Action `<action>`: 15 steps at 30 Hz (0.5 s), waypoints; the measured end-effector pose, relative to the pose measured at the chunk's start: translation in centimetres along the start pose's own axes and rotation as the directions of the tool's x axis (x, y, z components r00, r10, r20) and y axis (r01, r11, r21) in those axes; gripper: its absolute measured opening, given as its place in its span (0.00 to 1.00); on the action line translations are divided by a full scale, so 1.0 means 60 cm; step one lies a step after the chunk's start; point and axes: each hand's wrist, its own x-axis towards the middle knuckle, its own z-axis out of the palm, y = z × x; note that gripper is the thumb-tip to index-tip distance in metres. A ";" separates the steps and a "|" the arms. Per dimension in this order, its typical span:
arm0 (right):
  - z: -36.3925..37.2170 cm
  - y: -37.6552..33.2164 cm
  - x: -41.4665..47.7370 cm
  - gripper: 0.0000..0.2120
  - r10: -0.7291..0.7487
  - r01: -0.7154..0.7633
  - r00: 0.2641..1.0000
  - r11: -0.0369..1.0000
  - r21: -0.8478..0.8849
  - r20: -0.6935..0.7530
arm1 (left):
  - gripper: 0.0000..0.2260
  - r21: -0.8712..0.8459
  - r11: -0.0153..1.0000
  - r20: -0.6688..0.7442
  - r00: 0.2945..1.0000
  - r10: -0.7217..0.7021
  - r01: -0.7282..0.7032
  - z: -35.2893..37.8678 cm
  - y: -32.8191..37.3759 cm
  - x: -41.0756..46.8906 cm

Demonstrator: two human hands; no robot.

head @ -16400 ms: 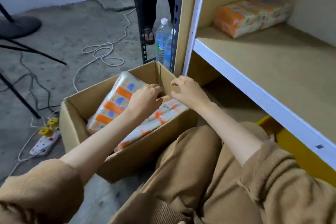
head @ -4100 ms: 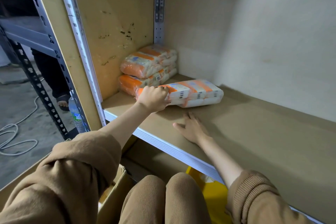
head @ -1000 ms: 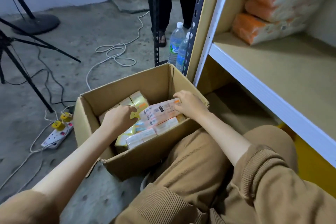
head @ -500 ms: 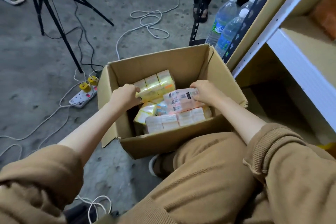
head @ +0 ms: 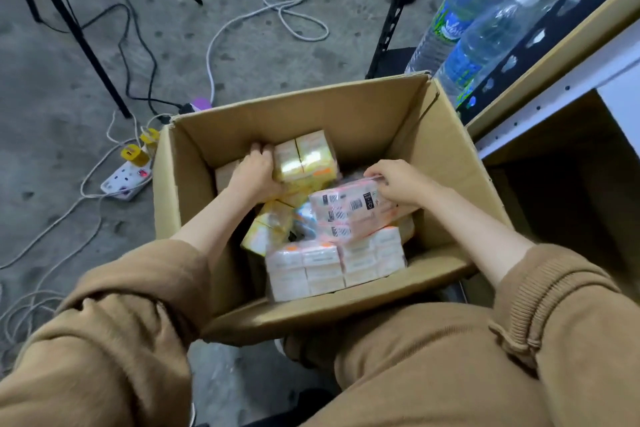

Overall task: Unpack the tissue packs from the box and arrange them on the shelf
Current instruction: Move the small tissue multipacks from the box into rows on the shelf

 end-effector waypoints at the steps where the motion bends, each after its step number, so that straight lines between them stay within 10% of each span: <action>1: 0.003 0.002 0.006 0.24 0.011 -0.011 1.000 1.000 0.020 0.015 | 0.37 0.020 1.000 -0.001 1.000 0.010 -0.010 0.003 -0.002 0.003; 15: -0.010 -0.033 0.069 0.14 0.092 -0.052 0.963 0.986 -0.159 0.254 | 0.25 -0.142 0.980 0.151 0.976 0.159 -0.138 -0.024 -0.040 0.039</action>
